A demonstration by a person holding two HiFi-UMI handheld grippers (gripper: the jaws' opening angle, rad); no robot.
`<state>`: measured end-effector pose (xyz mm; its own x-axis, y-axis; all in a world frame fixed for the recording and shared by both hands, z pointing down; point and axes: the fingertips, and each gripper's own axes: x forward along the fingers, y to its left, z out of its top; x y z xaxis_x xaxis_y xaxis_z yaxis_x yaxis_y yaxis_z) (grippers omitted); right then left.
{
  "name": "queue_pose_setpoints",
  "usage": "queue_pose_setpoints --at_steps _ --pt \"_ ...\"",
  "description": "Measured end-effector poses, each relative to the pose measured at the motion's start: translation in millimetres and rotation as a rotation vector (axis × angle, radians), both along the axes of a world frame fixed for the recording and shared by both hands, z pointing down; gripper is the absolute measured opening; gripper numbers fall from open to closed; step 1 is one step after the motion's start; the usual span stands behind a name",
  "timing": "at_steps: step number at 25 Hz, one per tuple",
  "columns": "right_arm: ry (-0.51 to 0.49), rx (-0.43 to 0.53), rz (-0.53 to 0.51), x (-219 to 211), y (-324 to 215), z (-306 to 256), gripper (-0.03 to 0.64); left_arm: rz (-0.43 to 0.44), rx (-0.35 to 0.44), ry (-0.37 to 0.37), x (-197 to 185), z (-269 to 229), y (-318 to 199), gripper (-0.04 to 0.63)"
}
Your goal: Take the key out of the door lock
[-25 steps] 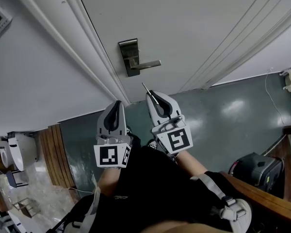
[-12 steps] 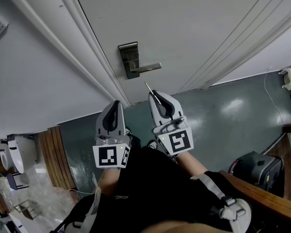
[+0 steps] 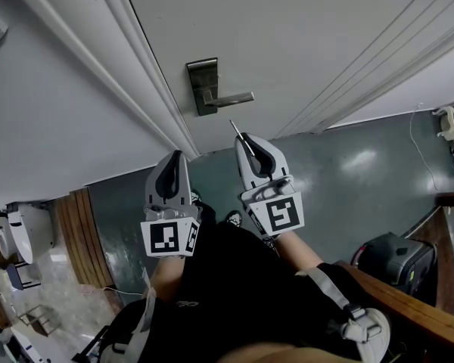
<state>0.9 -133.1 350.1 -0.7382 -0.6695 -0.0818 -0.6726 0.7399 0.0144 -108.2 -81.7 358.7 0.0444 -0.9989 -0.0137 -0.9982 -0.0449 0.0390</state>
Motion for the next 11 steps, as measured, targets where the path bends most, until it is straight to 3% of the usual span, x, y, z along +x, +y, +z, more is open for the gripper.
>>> queue_pose_setpoints --at_steps 11 --pt "0.018 -0.005 0.006 -5.6 0.2 0.9 0.031 0.003 -0.007 0.013 -6.6 5.1 -1.3 0.025"
